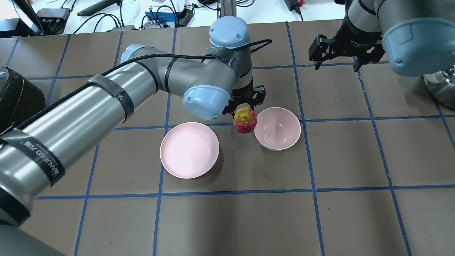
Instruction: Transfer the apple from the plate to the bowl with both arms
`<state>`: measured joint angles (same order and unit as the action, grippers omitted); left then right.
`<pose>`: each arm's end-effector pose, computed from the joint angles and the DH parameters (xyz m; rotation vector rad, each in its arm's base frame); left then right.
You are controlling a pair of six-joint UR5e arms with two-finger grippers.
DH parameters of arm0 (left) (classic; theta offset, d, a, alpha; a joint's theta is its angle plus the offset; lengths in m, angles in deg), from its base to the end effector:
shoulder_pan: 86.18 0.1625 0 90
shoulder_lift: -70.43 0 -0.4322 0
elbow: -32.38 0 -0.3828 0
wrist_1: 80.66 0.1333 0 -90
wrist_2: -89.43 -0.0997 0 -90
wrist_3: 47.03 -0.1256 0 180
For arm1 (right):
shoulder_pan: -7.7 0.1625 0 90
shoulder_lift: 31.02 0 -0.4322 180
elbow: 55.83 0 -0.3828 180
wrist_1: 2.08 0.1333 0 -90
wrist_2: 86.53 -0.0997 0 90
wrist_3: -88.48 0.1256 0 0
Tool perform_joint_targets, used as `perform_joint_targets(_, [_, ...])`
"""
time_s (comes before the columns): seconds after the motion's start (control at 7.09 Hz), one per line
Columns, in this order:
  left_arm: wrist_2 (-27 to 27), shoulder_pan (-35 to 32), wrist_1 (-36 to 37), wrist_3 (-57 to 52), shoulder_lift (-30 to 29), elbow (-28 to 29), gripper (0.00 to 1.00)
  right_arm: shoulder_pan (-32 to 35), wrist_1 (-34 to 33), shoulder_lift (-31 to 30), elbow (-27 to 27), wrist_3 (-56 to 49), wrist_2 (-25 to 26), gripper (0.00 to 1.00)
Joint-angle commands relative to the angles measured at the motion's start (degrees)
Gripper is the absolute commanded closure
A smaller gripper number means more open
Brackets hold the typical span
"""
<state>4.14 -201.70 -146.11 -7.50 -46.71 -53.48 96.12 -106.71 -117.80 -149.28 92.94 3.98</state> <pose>-0.4107 -0.5270 0.2751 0.3712 -3.0350 -0.0327 0.1178 -0.5241 0.4390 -0.1658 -3.1242 0.2180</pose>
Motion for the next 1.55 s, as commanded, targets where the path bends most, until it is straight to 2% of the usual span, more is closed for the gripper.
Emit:
perform_joint_targets(0.0, [1.43,-4.16,0.15,6.06,-4.31,4.55,0.89,0.01,-0.05,0.21,-0.15,-0.15,-0.15,0.00])
perform_joint_targets(0.56, [1.53,-5.23,2.60,5.82,-7.47,4.03,0.89,-0.87,-0.14,0.47,-0.59,-0.15,0.81,0.00])
perform_joint_targets(0.71, [1.70,-5.33,3.48,5.73,-7.49,4.03,0.84,-0.96,-0.05,0.48,-0.68,-0.23,1.42,0.00])
perform_joint_targets(0.85, [1.70,-5.33,3.49,5.82,-7.49,3.86,0.53,-0.96,-0.05,0.39,-0.86,-0.15,1.60,0.00])
perform_joint_targets(0.99, [1.62,-5.33,3.58,6.25,-7.40,3.68,0.08,-0.96,-0.05,0.39,-0.86,-0.06,1.52,0.00])
perform_joint_targets(1.41, [1.70,-4.89,3.58,5.38,-5.56,4.56,0.02,-1.05,0.04,0.30,-0.86,0.03,1.60,0.00])
